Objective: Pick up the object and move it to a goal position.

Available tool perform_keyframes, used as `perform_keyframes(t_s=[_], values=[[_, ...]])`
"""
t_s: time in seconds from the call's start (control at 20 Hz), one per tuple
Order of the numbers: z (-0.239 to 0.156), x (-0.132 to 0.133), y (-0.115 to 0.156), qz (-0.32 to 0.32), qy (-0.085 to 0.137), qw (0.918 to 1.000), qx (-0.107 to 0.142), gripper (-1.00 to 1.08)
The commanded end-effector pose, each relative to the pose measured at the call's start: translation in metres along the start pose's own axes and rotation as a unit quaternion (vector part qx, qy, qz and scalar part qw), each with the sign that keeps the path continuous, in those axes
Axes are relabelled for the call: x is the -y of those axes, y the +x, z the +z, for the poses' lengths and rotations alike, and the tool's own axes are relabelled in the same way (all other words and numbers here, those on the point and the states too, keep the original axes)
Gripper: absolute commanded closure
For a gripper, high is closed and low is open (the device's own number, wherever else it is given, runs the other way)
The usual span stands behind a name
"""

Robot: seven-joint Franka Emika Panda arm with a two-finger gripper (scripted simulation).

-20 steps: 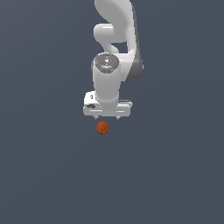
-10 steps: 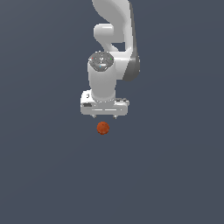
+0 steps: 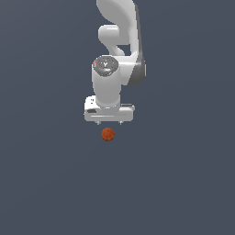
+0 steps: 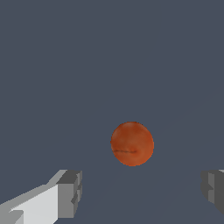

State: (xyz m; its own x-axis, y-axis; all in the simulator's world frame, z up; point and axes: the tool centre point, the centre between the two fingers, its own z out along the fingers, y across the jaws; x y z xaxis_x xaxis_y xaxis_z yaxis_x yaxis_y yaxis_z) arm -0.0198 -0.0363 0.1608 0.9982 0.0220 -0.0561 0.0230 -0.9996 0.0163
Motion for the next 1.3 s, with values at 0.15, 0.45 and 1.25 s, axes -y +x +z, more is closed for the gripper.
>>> perform_keyframes(t_s=[0.15,0.45,1.25], values=[[0.012,-0.003,-0.001,-0.033,0.001,0.9994,-0.005,-0.92],[0.033,-0.009,-0.004,-0.091,0.002,0.9957,-0.014,-0.92],[0.065,-0.015,-0.010,-0.182,0.003,0.9829,-0.029,-0.92]])
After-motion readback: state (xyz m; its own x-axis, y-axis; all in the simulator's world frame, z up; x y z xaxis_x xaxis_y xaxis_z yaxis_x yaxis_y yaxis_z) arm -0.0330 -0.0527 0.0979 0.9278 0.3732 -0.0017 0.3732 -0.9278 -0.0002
